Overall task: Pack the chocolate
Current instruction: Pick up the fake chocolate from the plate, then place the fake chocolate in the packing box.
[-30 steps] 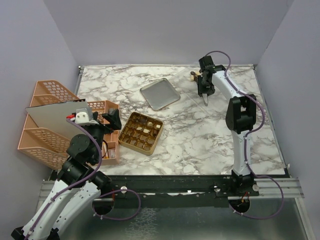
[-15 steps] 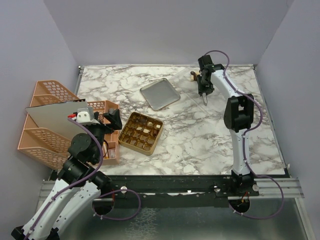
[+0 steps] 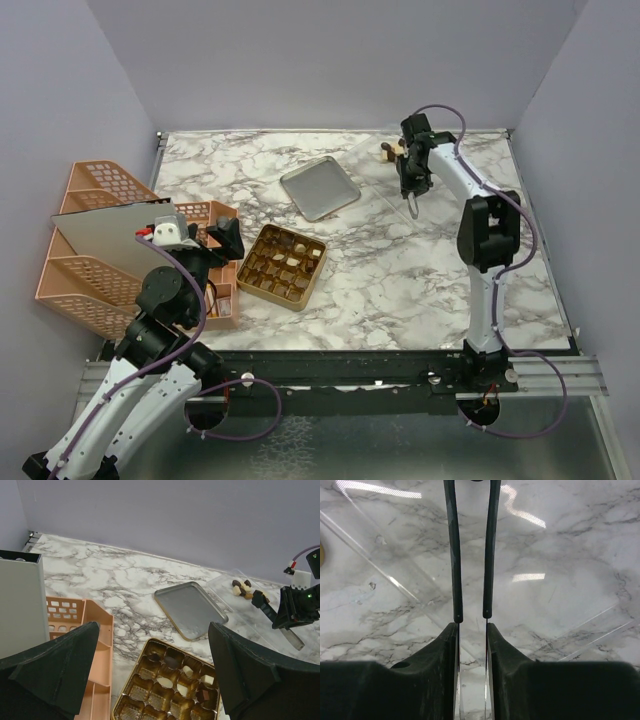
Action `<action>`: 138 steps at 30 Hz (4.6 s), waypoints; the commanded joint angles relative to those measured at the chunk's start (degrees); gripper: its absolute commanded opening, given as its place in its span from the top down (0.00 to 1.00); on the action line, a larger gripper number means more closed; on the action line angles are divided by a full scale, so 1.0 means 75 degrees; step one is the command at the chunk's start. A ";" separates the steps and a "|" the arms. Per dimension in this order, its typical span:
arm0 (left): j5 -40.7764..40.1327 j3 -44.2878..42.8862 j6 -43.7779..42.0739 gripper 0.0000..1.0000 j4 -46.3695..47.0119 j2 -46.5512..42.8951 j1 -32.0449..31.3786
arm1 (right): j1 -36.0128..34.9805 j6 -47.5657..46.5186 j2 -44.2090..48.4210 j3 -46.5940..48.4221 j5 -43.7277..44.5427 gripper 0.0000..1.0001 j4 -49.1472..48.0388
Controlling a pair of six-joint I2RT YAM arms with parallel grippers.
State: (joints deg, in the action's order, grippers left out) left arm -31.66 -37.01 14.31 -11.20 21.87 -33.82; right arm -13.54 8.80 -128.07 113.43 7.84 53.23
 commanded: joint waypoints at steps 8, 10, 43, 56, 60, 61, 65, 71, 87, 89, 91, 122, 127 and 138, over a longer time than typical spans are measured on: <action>-0.0138 0.0056 -0.0068 0.01 0.0117 -0.0034 0.0022 | -0.0105 0.0115 0.1604 -0.1046 -0.1315 0.78 -0.0705; -0.0175 0.0055 -0.0068 0.01 0.0101 -0.0043 0.0022 | -0.0173 0.0146 0.1896 -0.1283 -0.1566 0.78 -0.0873; -0.0108 0.0024 -0.0058 0.01 0.0114 -0.0008 0.0058 | -0.4548 0.1287 0.3883 -0.3996 -0.2375 0.78 -0.2461; -0.0150 0.0033 -0.0068 0.01 0.0105 -0.0091 0.0082 | -0.5400 0.1381 0.2962 -0.3430 -0.2454 0.78 -0.2572; -0.0173 0.0029 -0.0068 0.01 0.0118 -0.0132 0.0086 | -0.5541 0.1339 0.2756 -0.3153 -0.2446 0.78 -0.2452; -0.0178 0.0034 -0.0068 0.01 0.0115 -0.0138 0.0081 | -0.5561 0.1335 0.2727 -0.3121 -0.2421 0.78 -0.2451; -0.0170 0.0037 -0.0068 0.01 0.0111 -0.0138 0.0092 | -0.5588 0.1324 0.2580 -0.3019 -0.2427 0.78 -0.2433; -0.0173 0.0037 -0.0068 0.01 0.0113 -0.0159 0.0102 | -0.5621 0.1300 0.2360 -0.2866 -0.2482 0.77 -0.2448; -0.0153 0.0057 -0.0056 0.01 0.0117 -0.0203 0.0104 | -0.5752 0.1275 0.1953 -0.2626 -0.2121 0.74 -0.2183; -0.0154 0.0039 -0.0056 0.01 0.0100 -0.0200 0.0104 | -0.5762 0.1266 0.1916 -0.2589 -0.2135 0.73 -0.2147; -0.0160 0.0038 -0.0055 0.01 0.0103 -0.0217 0.0113 | -0.5770 0.1274 0.1895 -0.2585 -0.2087 0.73 -0.2143; -0.0115 0.0057 -0.0021 0.01 0.0110 -0.0232 0.0116 | -0.5780 0.1181 0.2237 -0.2172 -0.1395 0.63 -0.1805; -0.0069 0.0053 -0.0003 0.01 0.0104 -0.0220 0.0118 | -0.5766 0.1030 0.2387 -0.2009 -0.0774 0.64 -0.1448; 0.0168 0.0093 0.0028 0.01 0.0167 -0.0194 0.0115 | -0.4855 0.0772 0.3069 -0.2056 0.0029 0.64 -0.1111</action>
State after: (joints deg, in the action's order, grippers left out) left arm -31.70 -37.01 14.20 -11.20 20.62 -33.32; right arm -53.63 16.12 -108.68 97.17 3.79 43.20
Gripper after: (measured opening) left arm 0.990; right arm 0.365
